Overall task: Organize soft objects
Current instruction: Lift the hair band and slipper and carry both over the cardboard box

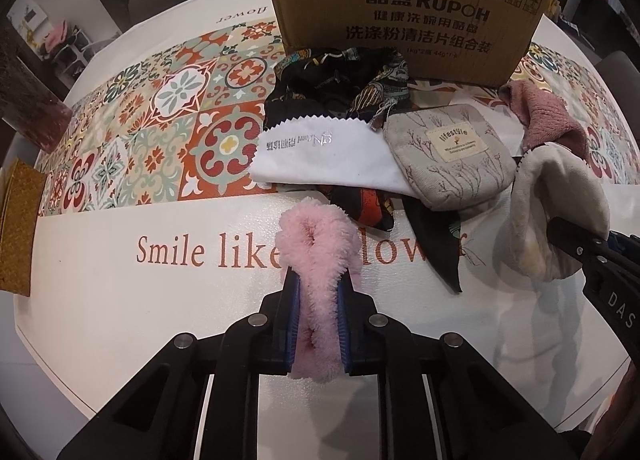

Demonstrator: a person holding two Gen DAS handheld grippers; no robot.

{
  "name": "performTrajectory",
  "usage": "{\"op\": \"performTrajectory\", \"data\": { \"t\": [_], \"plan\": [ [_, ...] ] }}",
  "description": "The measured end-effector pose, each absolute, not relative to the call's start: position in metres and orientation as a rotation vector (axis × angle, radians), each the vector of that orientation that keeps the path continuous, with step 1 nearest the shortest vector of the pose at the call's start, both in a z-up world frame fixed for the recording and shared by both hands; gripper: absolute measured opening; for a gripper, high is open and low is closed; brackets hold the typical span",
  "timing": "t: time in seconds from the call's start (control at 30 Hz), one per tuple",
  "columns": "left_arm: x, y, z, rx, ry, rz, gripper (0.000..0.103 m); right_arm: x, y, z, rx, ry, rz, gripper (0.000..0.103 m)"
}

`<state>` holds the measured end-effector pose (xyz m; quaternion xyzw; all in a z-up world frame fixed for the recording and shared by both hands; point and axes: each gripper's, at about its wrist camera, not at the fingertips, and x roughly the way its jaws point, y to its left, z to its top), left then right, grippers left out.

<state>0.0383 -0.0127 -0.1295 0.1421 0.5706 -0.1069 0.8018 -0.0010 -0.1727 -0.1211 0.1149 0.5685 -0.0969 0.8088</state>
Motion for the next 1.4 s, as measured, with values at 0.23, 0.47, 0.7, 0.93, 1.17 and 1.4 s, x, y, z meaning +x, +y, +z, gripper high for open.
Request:
{"op": "performTrajectory", "data": {
  "t": [0.23,0.47,0.7,0.93,1.17,1.4],
  "plan": [
    [0.031,-0.010,-0.110,0.292,1.182,-0.235,0.017,-0.006,-0.173,-0.104,0.239,1.169,-0.213,0.014],
    [0.026,-0.010,-0.085,0.289,1.124,-0.236,0.017,-0.012,-0.170,-0.086,0.236,1.129,-0.197,0.014],
    [0.029,-0.010,-0.058,0.279,1.071,-0.244,0.017,-0.011,-0.170,-0.059,0.218,1.075,-0.202,0.014],
    [0.040,-0.015,-0.028,0.275,1.018,-0.260,0.018,-0.006,-0.169,-0.038,0.212,1.037,-0.194,0.014],
    [0.050,-0.019,-0.003,0.251,0.987,-0.285,0.018,0.004,-0.175,-0.008,0.208,0.985,-0.192,0.014],
    [0.059,-0.026,0.021,0.250,0.951,-0.302,0.018,0.013,-0.181,0.018,0.192,0.936,-0.197,0.014]
  ]
}}
